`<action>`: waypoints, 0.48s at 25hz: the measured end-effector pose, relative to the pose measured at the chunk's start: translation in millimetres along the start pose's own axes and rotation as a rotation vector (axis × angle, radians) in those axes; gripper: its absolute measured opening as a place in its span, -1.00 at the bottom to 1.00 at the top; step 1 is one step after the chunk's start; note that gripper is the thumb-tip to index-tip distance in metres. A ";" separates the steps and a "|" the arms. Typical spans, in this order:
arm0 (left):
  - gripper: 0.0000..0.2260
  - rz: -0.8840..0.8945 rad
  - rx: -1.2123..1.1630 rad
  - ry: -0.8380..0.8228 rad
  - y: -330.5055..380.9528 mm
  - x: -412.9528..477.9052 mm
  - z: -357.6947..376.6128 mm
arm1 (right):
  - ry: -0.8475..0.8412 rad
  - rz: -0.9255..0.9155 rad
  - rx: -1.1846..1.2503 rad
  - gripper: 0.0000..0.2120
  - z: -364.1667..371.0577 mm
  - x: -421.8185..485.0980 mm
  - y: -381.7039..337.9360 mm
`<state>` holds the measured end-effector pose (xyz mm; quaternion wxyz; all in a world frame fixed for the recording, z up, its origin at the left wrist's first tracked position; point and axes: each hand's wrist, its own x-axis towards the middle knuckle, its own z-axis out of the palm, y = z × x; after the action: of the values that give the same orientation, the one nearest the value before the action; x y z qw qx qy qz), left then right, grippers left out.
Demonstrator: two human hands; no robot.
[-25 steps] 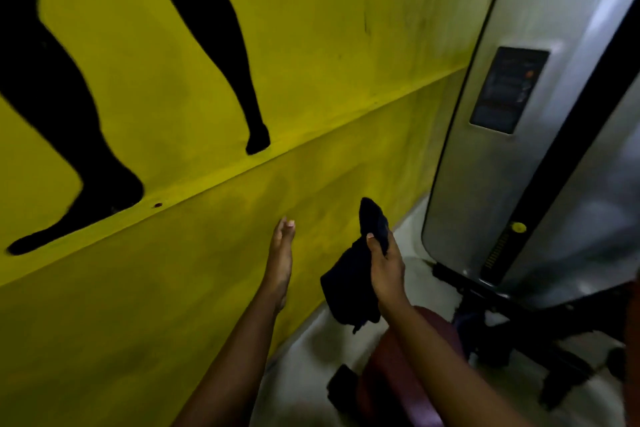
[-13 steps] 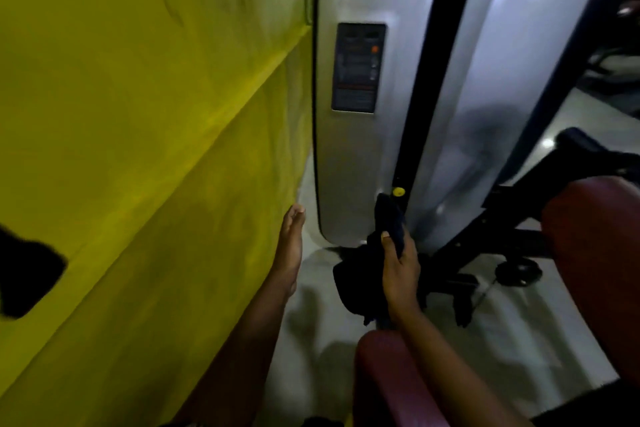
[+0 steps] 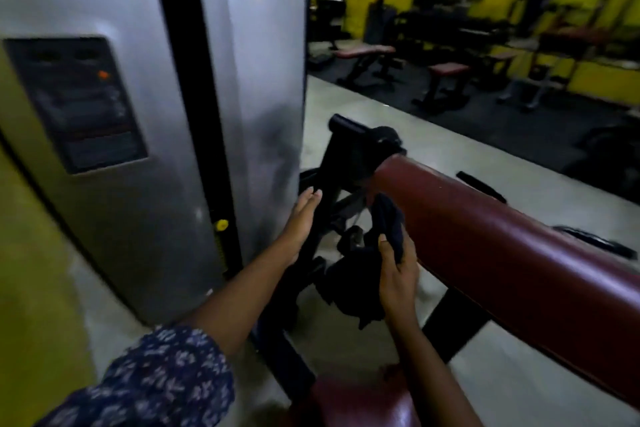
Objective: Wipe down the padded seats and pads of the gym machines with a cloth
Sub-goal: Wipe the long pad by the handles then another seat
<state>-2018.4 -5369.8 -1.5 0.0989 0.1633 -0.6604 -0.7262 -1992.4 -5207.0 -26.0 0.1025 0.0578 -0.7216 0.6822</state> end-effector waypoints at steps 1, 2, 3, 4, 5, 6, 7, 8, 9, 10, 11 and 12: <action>-0.57 -0.006 0.014 -0.076 1.6 17.2 6.7 | 0.084 -0.003 -0.031 -0.61 0.5 4.9 -0.7; -0.56 -0.010 0.041 -0.156 2.1 32.7 11.9 | 0.164 -0.005 -0.059 -0.61 3.0 9.2 -4.4; -0.56 -0.022 0.058 -0.227 1.9 45.9 15.2 | 0.243 0.000 -0.097 -0.61 6.9 11.6 -5.9; -0.56 -0.032 0.065 -0.287 2.0 57.7 18.2 | 0.317 0.009 -0.131 -0.61 10.5 12.3 -6.6; -0.55 -0.027 0.060 -0.336 2.6 70.6 21.6 | 0.387 0.014 -0.165 -0.60 14.8 14.0 -9.8; -0.54 -0.023 0.069 -0.379 4.4 83.0 27.0 | 0.443 0.014 -0.200 -0.60 19.6 16.3 -12.6; -0.53 -0.027 0.075 -0.404 7.5 93.6 32.6 | 0.475 0.014 -0.247 -0.59 25.3 17.7 -16.1; -0.52 -0.036 0.078 -0.421 9.4 104.8 39.5 | 0.497 0.013 -0.302 -0.59 31.3 20.0 -18.9; -0.52 -0.044 0.072 -0.444 11.0 117.9 49.1 | 0.527 0.003 -0.348 -0.59 37.5 25.1 -22.8; -0.53 -0.073 0.070 -0.477 13.8 127.1 58.5 | 0.553 -0.016 -0.393 -0.59 42.0 31.2 -25.9; -0.54 -0.116 0.056 -0.506 14.5 136.3 68.7 | 0.570 -0.042 -0.442 -0.59 45.2 40.0 -27.7; -0.54 -0.170 0.023 -0.548 15.1 142.9 77.6 | 0.580 -0.065 -0.491 -0.59 48.2 51.1 -28.6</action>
<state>-2180.5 -5350.9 4.1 -0.1461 0.0169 -0.6548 -0.7413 -2039.0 -5254.0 11.1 0.3347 -0.1411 -0.8025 0.4734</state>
